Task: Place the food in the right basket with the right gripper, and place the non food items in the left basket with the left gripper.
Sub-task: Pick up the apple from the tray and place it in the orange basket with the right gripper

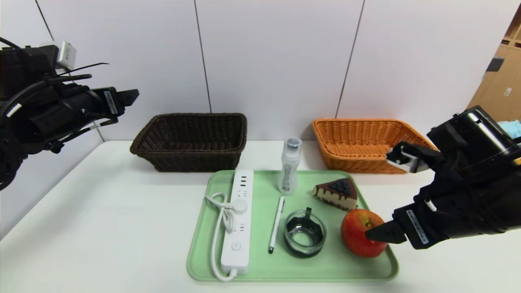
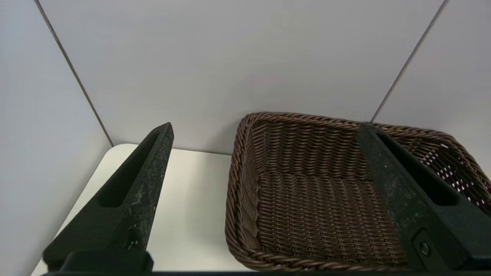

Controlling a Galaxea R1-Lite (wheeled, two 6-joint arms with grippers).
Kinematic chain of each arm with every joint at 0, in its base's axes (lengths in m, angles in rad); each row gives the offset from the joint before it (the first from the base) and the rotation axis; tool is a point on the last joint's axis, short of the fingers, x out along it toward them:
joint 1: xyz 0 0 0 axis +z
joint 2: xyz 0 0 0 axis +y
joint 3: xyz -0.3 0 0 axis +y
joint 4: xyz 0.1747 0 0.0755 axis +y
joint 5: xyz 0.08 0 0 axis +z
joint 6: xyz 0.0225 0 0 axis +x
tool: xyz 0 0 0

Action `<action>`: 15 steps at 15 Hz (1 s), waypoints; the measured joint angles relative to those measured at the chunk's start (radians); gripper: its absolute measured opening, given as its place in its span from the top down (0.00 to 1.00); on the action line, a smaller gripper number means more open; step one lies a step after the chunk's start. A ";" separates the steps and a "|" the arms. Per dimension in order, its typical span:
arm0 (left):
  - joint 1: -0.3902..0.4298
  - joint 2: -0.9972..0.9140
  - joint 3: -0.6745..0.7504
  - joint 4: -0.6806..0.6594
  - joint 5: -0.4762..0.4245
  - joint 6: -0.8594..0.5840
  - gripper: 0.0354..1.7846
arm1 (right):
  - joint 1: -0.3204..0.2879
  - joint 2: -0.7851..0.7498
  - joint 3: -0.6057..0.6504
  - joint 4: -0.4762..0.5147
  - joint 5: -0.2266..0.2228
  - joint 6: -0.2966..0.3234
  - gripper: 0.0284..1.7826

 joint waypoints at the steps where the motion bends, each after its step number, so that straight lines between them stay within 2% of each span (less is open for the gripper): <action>1: 0.000 -0.004 0.010 0.000 0.000 0.000 0.06 | 0.004 0.008 0.016 -0.033 -0.003 0.000 0.05; 8: 0.000 -0.033 0.052 0.000 -0.001 0.001 0.06 | 0.043 0.063 0.038 -0.072 0.002 0.000 0.05; 15: 0.000 -0.049 0.073 0.000 0.000 0.000 0.06 | 0.061 0.122 0.060 -0.157 -0.005 -0.001 0.05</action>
